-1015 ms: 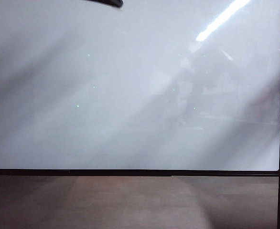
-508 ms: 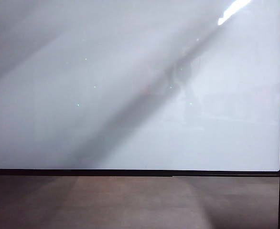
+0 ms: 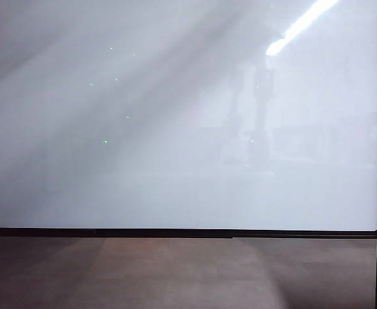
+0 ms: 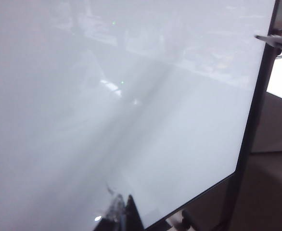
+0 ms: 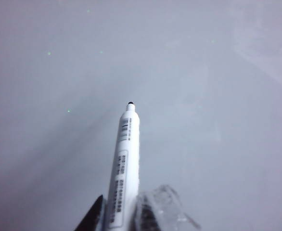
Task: Reach to the right to find the marker pen, pick it up, and write the number 4 on the whiteboard.
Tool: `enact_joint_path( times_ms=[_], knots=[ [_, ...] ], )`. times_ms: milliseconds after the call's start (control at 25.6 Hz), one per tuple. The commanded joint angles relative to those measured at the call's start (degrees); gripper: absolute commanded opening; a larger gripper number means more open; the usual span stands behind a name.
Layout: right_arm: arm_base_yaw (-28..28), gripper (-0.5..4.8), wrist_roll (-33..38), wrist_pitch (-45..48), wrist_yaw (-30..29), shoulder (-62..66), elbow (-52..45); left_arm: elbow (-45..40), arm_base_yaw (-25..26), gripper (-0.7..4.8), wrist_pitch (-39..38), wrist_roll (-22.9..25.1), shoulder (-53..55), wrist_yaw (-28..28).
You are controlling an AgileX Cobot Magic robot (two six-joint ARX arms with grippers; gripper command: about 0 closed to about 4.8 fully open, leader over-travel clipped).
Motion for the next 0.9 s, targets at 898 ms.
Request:
enact_joint_path(
  times_ms=[898],
  knots=[
    [0.5,-0.06,-14.8,-3.6,9.1,18.6,15.3,0.3,0.0,-0.05,1.6,0.5,10.4,-5.2]
  ],
)
